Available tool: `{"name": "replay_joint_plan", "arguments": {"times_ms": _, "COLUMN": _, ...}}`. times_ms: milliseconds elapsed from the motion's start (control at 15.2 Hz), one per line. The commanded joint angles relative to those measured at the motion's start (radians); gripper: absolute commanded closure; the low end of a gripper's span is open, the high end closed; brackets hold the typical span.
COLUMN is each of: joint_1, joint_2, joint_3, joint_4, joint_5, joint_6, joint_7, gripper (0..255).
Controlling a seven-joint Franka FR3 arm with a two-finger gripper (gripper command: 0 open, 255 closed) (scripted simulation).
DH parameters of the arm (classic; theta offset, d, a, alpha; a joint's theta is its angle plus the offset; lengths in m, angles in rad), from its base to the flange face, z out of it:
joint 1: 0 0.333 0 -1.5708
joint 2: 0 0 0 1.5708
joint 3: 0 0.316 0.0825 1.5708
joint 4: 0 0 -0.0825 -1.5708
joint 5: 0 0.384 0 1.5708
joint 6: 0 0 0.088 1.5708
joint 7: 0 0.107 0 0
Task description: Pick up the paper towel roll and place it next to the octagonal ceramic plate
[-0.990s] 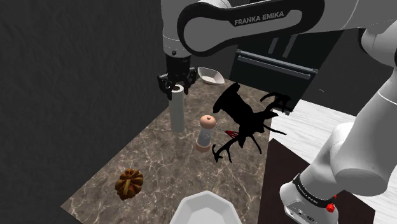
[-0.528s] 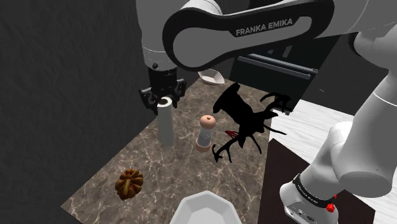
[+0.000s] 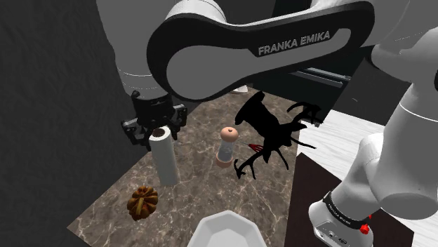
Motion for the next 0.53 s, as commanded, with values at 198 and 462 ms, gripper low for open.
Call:
{"name": "replay_joint_plan", "arguments": {"times_ms": 198, "joint_1": 0.098, "joint_2": 0.113, "joint_3": 0.033, "joint_4": 0.152, "joint_5": -0.048, "joint_6": -0.064, "joint_7": 0.121, "gripper": 255}}
{"name": "replay_joint_plan", "arguments": {"times_ms": 462, "joint_1": 0.188, "joint_2": 0.217, "joint_3": 0.048, "joint_4": 0.298, "joint_5": -0.091, "joint_6": -0.124, "joint_7": 0.203, "gripper": 255}}
